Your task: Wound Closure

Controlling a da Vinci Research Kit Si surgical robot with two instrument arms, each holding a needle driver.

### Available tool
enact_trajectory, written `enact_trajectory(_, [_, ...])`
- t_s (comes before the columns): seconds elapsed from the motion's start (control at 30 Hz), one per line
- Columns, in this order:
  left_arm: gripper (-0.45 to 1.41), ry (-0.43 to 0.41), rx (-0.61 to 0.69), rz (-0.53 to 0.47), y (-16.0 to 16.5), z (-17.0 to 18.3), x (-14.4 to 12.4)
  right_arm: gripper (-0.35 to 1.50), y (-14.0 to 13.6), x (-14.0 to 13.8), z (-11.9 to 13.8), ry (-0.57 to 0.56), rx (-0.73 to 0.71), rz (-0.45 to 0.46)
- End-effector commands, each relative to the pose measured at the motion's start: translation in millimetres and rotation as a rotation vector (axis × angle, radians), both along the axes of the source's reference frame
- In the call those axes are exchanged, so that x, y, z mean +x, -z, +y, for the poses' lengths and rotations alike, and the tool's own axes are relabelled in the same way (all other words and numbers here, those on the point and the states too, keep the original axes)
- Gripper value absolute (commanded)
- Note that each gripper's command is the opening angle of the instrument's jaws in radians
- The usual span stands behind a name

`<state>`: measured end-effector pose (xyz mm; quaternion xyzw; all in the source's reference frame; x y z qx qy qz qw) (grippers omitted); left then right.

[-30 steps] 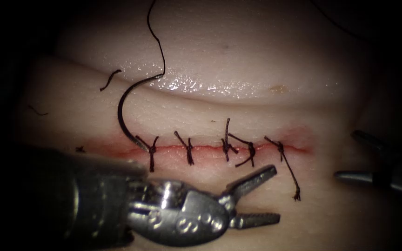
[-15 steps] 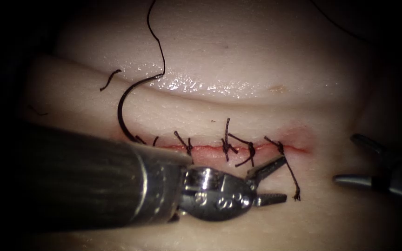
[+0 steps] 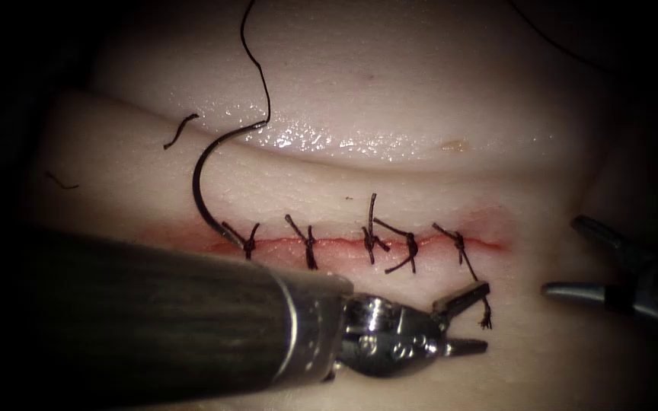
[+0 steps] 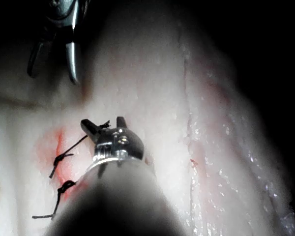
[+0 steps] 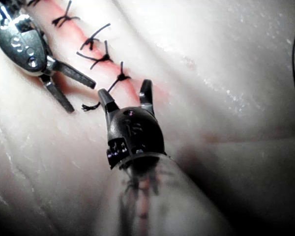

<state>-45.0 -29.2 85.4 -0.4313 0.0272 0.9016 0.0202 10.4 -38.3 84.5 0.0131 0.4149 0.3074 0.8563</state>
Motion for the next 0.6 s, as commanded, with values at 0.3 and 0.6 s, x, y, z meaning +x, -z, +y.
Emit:
enact_trajectory(0.3, [0.22, -0.024, 0.001, 0.009, -1.9, -0.4, -1.0, 0.74, -0.6, 0.7, -0.3, 0.0, 0.001, 0.002])
enact_trajectory(0.6, [0.15, -0.036, 0.001, 0.013, -2.6, -0.4, -1.4, 0.71, -0.6, 0.8, -0.5, -0.001, -0.001, 0.002])
